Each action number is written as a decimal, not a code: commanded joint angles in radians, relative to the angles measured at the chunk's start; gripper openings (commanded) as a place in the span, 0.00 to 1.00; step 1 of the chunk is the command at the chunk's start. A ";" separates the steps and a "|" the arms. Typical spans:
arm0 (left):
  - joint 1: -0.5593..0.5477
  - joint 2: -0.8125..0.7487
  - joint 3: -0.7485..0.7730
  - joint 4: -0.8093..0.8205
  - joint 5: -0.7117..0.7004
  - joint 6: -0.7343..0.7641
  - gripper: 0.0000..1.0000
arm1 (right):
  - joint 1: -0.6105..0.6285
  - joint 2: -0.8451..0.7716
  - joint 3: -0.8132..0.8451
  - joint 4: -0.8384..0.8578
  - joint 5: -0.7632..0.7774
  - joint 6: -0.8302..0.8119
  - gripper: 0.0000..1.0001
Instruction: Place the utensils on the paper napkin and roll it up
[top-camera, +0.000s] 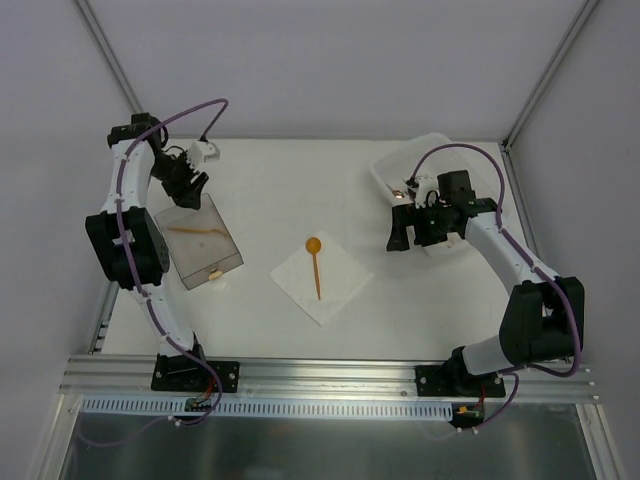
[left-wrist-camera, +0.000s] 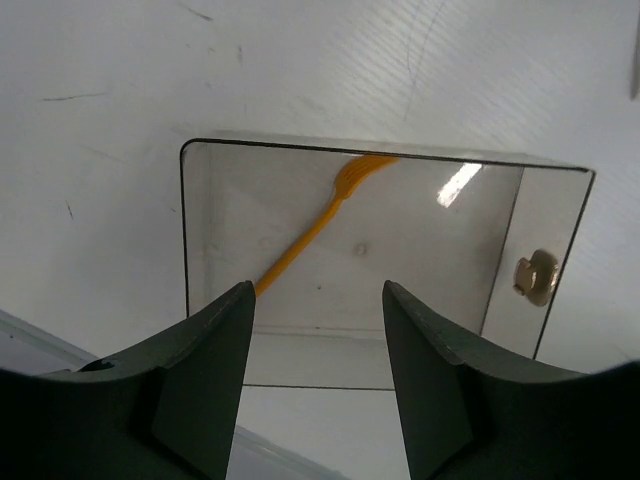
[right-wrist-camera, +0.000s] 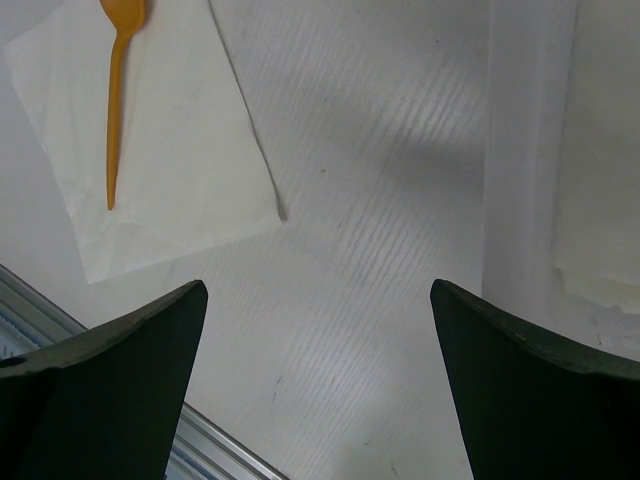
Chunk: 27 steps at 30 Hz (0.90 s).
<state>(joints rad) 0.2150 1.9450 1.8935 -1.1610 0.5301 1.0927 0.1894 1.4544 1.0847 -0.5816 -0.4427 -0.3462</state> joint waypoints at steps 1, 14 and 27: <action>-0.023 0.031 -0.007 -0.082 -0.045 0.284 0.54 | -0.007 0.000 0.015 -0.009 -0.017 -0.017 0.99; -0.042 0.147 -0.079 0.024 -0.133 0.660 0.52 | -0.018 0.027 0.012 -0.018 -0.007 -0.017 0.99; -0.031 0.175 -0.174 0.069 -0.186 0.710 0.54 | -0.048 0.050 0.014 -0.029 -0.016 -0.027 0.99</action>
<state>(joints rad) 0.1829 2.1212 1.7473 -1.0752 0.3439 1.7470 0.1608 1.4925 1.0847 -0.5934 -0.4553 -0.3519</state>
